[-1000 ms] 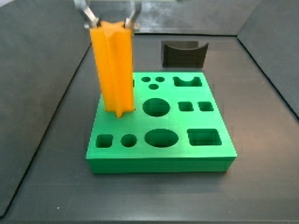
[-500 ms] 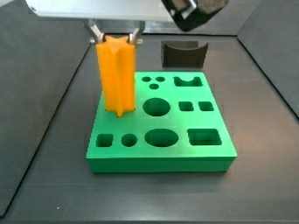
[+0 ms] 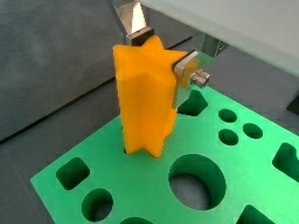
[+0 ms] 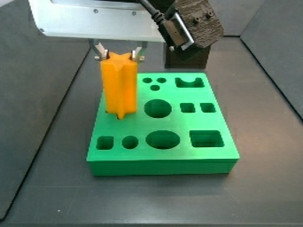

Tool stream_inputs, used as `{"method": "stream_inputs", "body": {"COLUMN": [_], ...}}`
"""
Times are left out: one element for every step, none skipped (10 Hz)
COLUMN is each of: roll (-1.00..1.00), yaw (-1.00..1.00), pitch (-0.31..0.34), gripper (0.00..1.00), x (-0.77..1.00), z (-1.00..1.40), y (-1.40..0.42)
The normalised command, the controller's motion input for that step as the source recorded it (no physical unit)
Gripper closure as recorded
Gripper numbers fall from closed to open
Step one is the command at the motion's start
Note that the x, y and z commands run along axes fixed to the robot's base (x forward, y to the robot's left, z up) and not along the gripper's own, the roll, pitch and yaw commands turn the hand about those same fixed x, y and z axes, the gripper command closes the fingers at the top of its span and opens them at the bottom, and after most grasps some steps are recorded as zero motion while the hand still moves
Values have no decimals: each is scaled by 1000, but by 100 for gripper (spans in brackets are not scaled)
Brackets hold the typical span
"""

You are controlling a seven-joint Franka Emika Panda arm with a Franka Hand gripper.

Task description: Insert the star object.

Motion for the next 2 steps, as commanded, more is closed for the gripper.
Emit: {"method": "stream_inputs", "body": {"roll": [51, 0], "yaw": [0, 0], "pitch": [0, 0], "gripper": [100, 100], "x": [-37, 0], "z": [-151, 0], "y": [0, 0]}}
